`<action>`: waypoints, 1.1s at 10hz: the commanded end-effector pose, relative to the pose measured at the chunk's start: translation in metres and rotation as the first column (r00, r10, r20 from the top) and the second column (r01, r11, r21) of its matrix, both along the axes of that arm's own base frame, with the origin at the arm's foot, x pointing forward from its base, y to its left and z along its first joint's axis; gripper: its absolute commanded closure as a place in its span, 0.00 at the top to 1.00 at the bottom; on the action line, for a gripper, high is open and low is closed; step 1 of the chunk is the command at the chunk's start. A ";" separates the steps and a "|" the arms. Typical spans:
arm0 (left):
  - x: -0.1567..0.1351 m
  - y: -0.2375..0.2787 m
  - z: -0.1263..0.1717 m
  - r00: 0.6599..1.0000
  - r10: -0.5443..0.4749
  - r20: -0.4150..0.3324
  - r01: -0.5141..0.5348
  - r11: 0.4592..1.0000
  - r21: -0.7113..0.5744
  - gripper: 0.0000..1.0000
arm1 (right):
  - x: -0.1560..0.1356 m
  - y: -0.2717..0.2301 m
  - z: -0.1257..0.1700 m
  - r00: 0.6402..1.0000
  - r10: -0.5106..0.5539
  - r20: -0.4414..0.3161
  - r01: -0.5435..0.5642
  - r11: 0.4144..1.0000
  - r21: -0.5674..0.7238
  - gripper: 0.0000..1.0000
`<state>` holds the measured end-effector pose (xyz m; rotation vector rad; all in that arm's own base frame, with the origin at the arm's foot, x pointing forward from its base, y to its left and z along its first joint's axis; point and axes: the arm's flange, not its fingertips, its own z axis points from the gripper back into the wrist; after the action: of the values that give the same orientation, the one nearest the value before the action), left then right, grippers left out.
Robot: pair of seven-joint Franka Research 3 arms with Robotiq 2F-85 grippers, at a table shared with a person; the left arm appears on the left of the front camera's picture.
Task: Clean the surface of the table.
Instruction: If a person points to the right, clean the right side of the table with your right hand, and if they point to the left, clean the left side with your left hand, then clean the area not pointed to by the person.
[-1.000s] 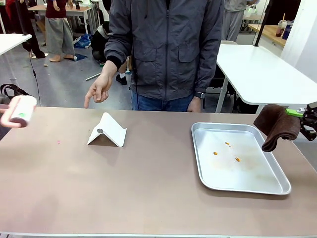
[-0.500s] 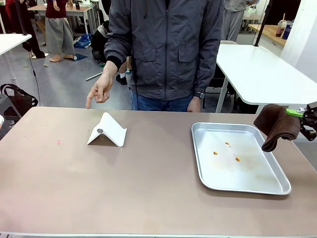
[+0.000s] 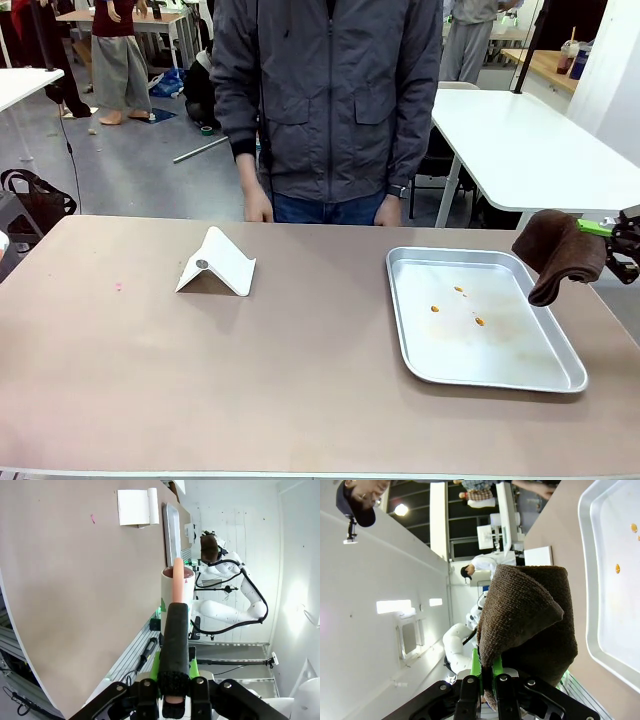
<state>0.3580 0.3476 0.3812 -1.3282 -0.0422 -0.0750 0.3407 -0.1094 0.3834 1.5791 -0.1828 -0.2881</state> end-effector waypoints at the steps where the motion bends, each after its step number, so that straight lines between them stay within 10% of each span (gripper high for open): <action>1: -0.004 -0.003 0.004 1.000 0.002 0.003 -0.002 1.000 -0.008 0.06 | -0.001 0.002 0.004 1.000 0.005 0.007 -0.005 1.000 -0.001 0.00; 11: -0.004 -0.003 0.004 1.000 0.002 0.003 -0.002 1.000 -0.008 0.06 | -0.001 0.002 0.004 1.000 0.005 0.007 -0.005 1.000 -0.001 0.00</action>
<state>0.3580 0.3476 0.3812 -1.3279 -0.0420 -0.0749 0.3407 -0.1094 0.3834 1.5791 -0.1828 -0.2881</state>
